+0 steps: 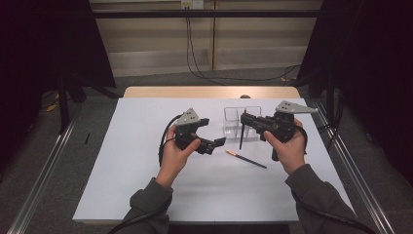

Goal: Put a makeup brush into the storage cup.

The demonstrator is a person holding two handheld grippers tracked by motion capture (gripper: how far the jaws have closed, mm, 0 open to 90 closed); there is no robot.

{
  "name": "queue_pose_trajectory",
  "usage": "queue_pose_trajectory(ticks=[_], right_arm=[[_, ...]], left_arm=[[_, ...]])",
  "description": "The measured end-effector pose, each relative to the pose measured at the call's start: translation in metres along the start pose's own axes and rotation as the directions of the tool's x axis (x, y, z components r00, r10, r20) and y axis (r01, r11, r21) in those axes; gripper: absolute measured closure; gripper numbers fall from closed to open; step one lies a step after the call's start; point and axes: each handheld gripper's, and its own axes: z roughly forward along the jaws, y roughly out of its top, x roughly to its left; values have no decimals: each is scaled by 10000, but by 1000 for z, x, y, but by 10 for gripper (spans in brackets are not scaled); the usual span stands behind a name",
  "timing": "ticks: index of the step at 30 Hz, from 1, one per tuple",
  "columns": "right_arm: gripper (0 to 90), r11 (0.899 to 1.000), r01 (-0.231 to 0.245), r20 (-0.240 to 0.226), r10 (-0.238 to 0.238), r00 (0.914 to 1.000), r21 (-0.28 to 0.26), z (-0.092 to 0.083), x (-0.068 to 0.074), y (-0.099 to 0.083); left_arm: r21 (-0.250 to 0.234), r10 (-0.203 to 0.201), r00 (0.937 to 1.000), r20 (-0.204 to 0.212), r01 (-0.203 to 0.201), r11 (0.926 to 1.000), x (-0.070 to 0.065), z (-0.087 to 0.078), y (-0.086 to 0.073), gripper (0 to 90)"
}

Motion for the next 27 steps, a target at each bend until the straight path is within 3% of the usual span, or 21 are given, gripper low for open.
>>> queue_pose_trajectory(ticks=[15, 27], right_arm=[[844, 10000, 37, -12, -37, 10000, 26, 0, 0, 0], [844, 10000, 30, 23, -30, 10000, 27, -2, 0, 0]], left_arm=[[740, -90, 9987, -499, 127, 9972, 11, -17, -13, 24], [963, -116, 9970, -761, 189, 9952, 17, -27, -21, 27]])
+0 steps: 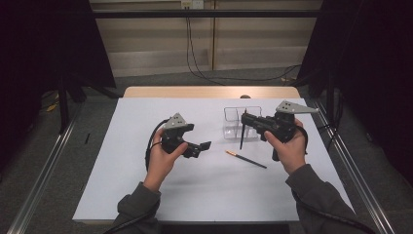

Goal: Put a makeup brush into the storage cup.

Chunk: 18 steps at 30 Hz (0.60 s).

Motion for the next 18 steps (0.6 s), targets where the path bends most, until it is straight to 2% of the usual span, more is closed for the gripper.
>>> queue_pose_trajectory(ticks=[7, 18], right_arm=[[844, 10000, 15, 43, -15, 10000, -5, -1, -1, 0], [844, 10000, 35, 20, -35, 10000, -36, -1, -1, 1]], left_arm=[[146, -64, 9999, -134, 66, 9999, 4, -5, -7, 28], [-63, -178, 9998, -114, 178, 9998, 8, -12, -12, 29]])
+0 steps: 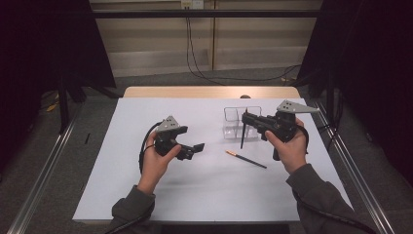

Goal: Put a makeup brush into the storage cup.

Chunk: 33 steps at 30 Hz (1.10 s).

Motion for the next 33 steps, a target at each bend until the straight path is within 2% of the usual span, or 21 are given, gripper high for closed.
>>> queue_pose_trajectory(ticks=[6, 16, 19, 33], right_arm=[[844, 10000, 3, 25, -3, 10000, -21, -1, -1, 0], [844, 10000, 15, 76, -14, 10000, -6, -2, -3, -1], [844, 10000, 10, 133, -9, 9999, -15, -2, -3, -1], [844, 9999, 141, 283, -140, 9995, -47, -4, -7, 6]], left_arm=[[-157, -32, 9999, -98, 30, 9999, 1, -5, -2, 28], [-315, -75, 10000, 6, 75, 9995, 1, -6, -2, 29], [-247, -68, 9999, -76, 66, 9997, 1, -8, -2, 29], [-440, -111, 9999, -73, 107, 9990, 2, -13, -2, 30]])
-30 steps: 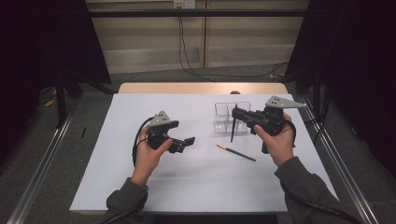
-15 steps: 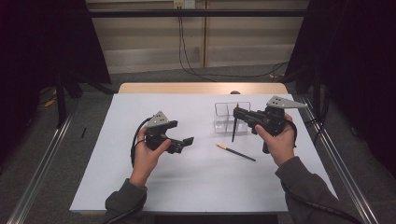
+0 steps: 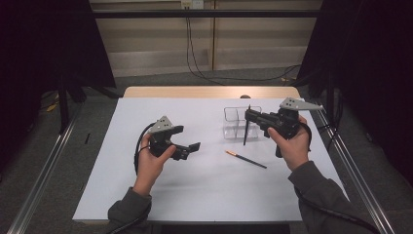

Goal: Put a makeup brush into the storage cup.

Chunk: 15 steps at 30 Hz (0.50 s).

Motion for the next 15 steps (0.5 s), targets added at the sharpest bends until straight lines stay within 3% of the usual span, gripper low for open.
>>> queue_pose_trajectory(ticks=[15], right_arm=[[844, 9999, 4, 174, -2, 9998, -106, 4, -6, 6]], left_arm=[[50, 20, 10000, 81, -21, 10000, 0, 0, 0, 33]])
